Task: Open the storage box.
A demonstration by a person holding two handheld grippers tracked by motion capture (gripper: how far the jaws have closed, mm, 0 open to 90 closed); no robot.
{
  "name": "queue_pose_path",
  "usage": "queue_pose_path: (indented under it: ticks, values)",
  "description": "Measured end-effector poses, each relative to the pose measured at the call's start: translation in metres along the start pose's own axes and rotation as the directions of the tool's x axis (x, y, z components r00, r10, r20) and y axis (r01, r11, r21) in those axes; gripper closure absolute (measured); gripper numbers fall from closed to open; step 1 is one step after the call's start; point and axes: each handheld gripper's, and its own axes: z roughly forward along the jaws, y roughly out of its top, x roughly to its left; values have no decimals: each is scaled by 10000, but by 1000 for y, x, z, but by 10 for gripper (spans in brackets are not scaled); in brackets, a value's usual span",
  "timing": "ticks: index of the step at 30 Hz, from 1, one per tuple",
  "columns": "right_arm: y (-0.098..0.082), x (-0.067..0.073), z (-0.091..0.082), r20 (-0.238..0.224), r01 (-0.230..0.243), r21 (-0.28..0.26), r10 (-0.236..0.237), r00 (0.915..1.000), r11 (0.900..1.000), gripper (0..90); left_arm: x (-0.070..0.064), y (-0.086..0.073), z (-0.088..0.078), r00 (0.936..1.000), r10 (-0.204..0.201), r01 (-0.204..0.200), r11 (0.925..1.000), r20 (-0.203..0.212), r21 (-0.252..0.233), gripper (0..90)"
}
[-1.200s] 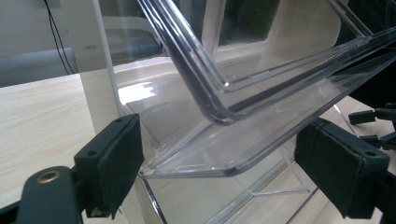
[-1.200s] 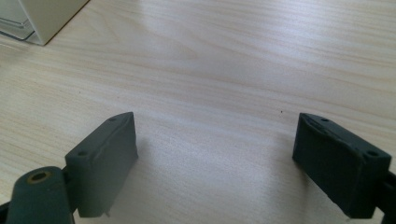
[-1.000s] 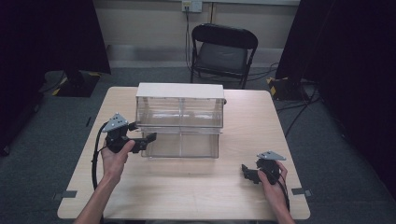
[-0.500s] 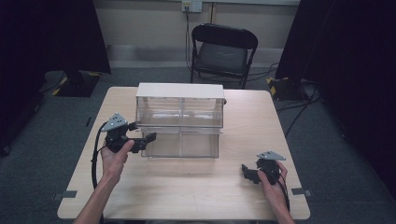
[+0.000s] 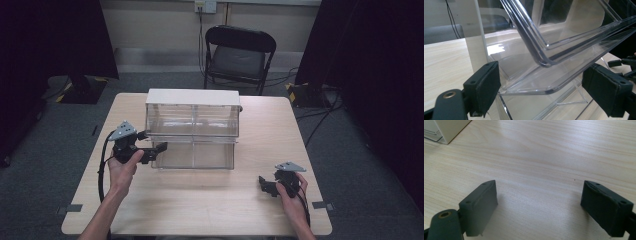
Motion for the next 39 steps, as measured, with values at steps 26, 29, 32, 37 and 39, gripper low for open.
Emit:
queue_pose_path:
  ticks: [26, 29, 32, 37, 39]
  values:
    - [0, 0, 0, -2, 2, -1, -2, 10000, 10000, 130, -1, 0, 0, 10000, -33, 33, 10000, -63, 61, 151]
    - [0, 0, 0, 0, -2, -1, 2, 10000, 10000, 130, -2, 1, 0, 9999, -5, 6, 9999, -126, 116, 152]
    - [0, 0, 0, -1, 0, -2, 0, 10000, 10000, 130, -2, 1, 0, 9999, 0, 2, 9999, -135, 142, 149]
    - [0, 0, 0, -1, 1, -1, -1, 10000, 10000, 130, -2, 1, 1, 9999, -6, 8, 9999, -126, 129, 149]
    - [0, 0, 0, -1, 1, -1, -1, 10000, 10000, 130, -2, 1, 1, 9999, 9, -8, 9999, -129, 134, 148]
